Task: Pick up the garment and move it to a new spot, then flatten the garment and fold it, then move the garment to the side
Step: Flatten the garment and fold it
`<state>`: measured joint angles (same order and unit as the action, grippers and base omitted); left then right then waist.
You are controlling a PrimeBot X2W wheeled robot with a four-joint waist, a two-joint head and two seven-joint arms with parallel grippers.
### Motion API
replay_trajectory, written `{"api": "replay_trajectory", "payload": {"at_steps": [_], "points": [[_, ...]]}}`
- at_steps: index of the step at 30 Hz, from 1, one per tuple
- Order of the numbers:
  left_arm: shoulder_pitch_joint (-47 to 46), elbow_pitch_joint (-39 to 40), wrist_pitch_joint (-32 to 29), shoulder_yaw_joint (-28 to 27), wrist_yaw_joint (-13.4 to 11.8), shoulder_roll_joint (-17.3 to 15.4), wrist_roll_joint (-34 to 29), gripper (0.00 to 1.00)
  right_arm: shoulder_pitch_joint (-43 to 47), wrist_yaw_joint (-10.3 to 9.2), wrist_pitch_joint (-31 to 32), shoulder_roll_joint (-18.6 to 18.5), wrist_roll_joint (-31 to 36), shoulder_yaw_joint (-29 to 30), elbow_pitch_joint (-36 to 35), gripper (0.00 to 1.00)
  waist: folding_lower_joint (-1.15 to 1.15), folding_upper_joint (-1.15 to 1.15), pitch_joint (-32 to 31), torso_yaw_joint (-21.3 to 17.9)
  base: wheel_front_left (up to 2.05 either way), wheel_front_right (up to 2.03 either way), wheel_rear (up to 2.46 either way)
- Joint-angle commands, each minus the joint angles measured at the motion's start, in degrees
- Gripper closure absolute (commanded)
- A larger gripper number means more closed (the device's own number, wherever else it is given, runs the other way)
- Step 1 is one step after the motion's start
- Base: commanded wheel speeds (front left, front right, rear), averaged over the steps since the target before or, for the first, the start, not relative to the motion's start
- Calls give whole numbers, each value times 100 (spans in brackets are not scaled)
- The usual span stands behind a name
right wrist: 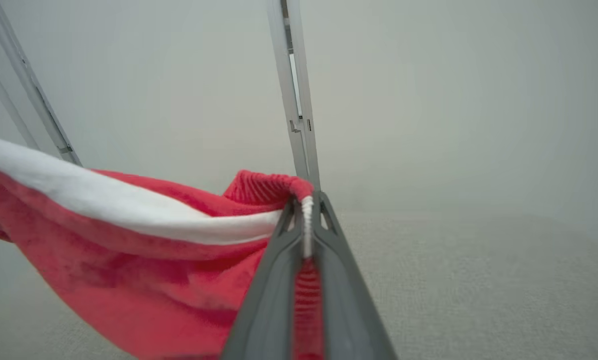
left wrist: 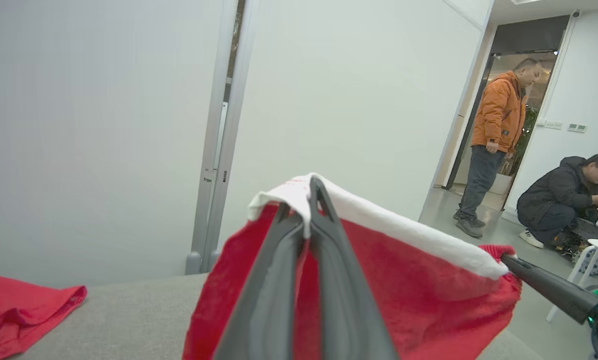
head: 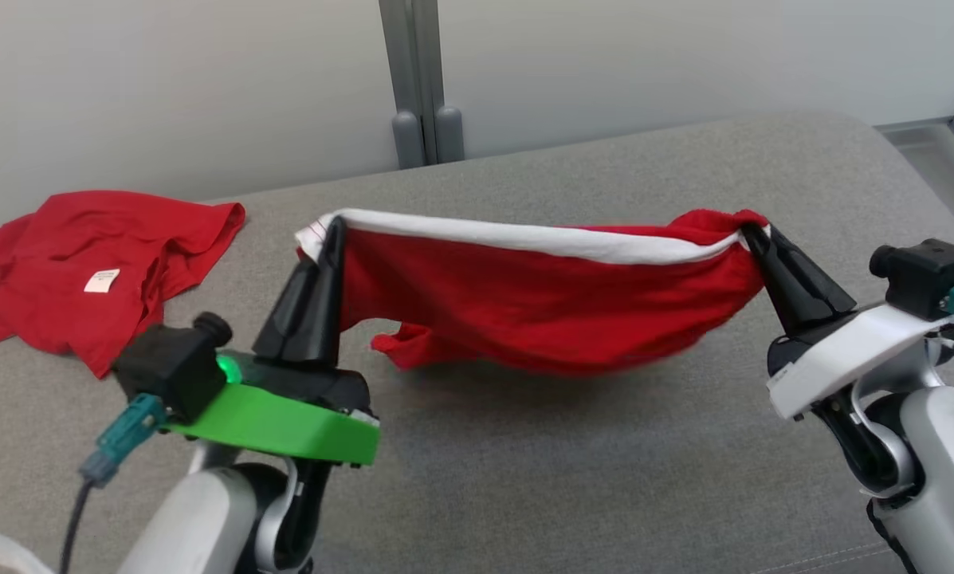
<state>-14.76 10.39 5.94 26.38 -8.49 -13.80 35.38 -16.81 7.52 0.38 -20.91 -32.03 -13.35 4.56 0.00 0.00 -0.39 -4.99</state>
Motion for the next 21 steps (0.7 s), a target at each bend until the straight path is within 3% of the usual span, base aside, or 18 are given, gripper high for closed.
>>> {"api": "replay_trajectory", "payload": {"at_steps": [1, 7, 11, 16, 21], "points": [[-97, 286, -73, -87, -71, -150, -78, 100, 191, -7, 210, -48, 15, 140, -440, 100, 0, 0, -222, -6, 0, 0, 0], [-360, 1363, -496, -317, -251, -550, -260, 100, 724, -6, 1049, 100, 320, 788, -2225, 100, 0, 0, -290, -38, 0, 0, 0], [-556, 1513, -805, -378, -255, -690, -179, 100, 882, -7, 1452, 345, 457, 1041, -2762, 100, 0, 0, -205, -60, 0, 0, 0], [-1053, 820, -1144, -400, -34, -768, 53, 100, 499, -6, 1673, 685, 443, 1022, -2472, 100, 0, 0, 86, -80, 0, 0, 0], [-2446, -447, -1341, -441, 324, -819, -79, 100, -955, -6, 1589, 1119, 322, 905, -1244, 100, 0, 0, 732, -180, 0, 0, 0]]}}
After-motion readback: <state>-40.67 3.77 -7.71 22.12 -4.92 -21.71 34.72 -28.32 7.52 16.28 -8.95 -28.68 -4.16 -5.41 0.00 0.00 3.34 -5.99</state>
